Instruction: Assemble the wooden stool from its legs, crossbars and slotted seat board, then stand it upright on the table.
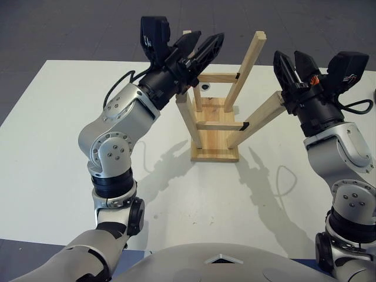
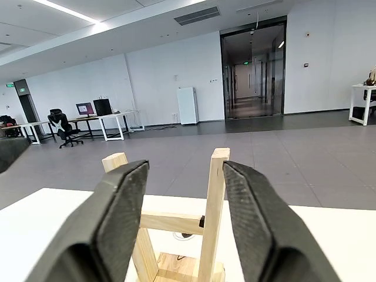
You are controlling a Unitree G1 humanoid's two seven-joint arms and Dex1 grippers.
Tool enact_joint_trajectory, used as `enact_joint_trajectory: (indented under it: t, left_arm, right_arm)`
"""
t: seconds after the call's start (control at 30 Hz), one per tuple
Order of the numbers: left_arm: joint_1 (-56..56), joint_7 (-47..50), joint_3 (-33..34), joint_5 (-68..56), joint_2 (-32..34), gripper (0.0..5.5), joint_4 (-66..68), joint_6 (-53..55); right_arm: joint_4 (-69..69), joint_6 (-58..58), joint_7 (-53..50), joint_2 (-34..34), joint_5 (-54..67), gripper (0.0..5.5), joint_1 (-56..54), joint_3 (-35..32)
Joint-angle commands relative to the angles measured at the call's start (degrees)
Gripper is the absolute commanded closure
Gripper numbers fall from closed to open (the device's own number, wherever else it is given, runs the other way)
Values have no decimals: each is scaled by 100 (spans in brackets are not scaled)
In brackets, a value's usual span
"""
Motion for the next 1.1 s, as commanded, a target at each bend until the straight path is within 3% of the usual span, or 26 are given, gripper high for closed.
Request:
enact_joint_trajectory:
  t: [0.03,0.33,0.43,0.7,1.03,1.1]
  left_arm:
    - [-166,87,50,34,-24,347,163,-97]
    - [-529,198,217,-193,-197,498,247,-240]
    - [-285,166,213,-233,-35,548,126,-142]
    - [927,-138,-712,559,142,548,527,-446]
    - [830,16,-569,418,-77,548,577,-580]
    - [632,63,-383,271,-132,550,591,-610]
  right_arm:
    - [-33,80,3,76,-12,402,-296,-91]
    - [-74,-12,59,60,159,547,-999,-550]
    - [-169,60,124,151,224,550,-726,-421]
    - [285,229,892,173,-391,550,809,322]
    - [83,-373,1111,672,28,550,500,-272]
    - [35,-615,1076,791,412,518,201,-526]
